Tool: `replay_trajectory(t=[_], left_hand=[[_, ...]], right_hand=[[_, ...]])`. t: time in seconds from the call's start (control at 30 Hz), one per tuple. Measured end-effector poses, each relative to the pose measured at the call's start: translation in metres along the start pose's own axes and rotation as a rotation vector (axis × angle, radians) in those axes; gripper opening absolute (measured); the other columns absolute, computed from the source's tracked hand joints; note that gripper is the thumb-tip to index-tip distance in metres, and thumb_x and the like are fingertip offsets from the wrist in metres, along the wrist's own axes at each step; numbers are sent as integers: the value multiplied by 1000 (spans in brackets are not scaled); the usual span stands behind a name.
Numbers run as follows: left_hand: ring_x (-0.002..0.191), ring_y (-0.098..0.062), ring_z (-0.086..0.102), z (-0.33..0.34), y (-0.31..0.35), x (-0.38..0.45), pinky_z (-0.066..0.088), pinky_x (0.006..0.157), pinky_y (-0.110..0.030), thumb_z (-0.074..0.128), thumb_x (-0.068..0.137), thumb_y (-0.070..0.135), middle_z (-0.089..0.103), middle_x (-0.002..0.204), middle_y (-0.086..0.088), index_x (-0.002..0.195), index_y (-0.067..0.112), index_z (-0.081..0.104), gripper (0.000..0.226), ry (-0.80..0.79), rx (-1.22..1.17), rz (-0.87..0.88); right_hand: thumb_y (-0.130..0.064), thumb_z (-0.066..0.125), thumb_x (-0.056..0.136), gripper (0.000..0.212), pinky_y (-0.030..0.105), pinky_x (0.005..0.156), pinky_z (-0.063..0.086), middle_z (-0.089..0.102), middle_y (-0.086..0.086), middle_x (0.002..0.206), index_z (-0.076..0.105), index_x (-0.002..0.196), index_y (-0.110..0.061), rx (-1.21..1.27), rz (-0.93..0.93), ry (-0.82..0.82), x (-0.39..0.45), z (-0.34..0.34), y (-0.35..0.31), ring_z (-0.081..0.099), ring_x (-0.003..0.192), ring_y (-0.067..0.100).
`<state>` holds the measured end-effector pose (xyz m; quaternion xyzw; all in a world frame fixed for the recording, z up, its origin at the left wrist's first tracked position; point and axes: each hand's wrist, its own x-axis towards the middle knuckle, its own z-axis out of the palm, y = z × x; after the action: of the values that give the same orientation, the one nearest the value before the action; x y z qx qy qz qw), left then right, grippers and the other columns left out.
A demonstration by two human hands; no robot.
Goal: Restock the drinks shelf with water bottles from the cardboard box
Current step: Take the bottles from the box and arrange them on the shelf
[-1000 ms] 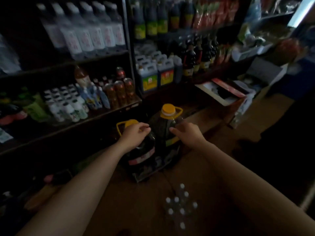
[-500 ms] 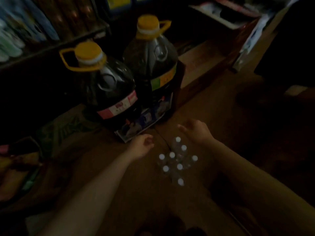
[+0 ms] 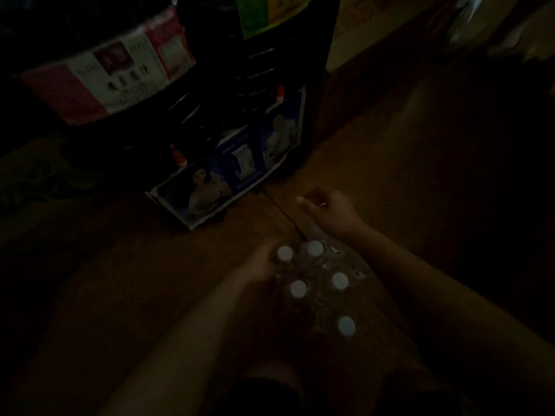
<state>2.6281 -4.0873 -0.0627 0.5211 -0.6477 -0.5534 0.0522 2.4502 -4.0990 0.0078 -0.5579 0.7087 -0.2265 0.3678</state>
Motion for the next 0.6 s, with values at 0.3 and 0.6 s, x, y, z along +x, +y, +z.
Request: replay_trajectory(t=[0.3,0.6], left_hand=[[111,-19,59,-19,-20,14,51,93,-25,66,82,-2,62,119,-8,123,0,56,42,10,-169,59],[110,-11,52,-111,96,-63,47,82,-21,74,78,18,56,118,6,120,21,55,47,139,-310,74]], right_hand=[[-41,55,93,33,25,72,48,59,-5,91,63,110,-13,85,-18,20,12,20,3,57,87,11],[-45,57,91,33,31,79,54,66,1,99,61,106,-15,431,85,-44,-31,-40,-99,64,94,16]])
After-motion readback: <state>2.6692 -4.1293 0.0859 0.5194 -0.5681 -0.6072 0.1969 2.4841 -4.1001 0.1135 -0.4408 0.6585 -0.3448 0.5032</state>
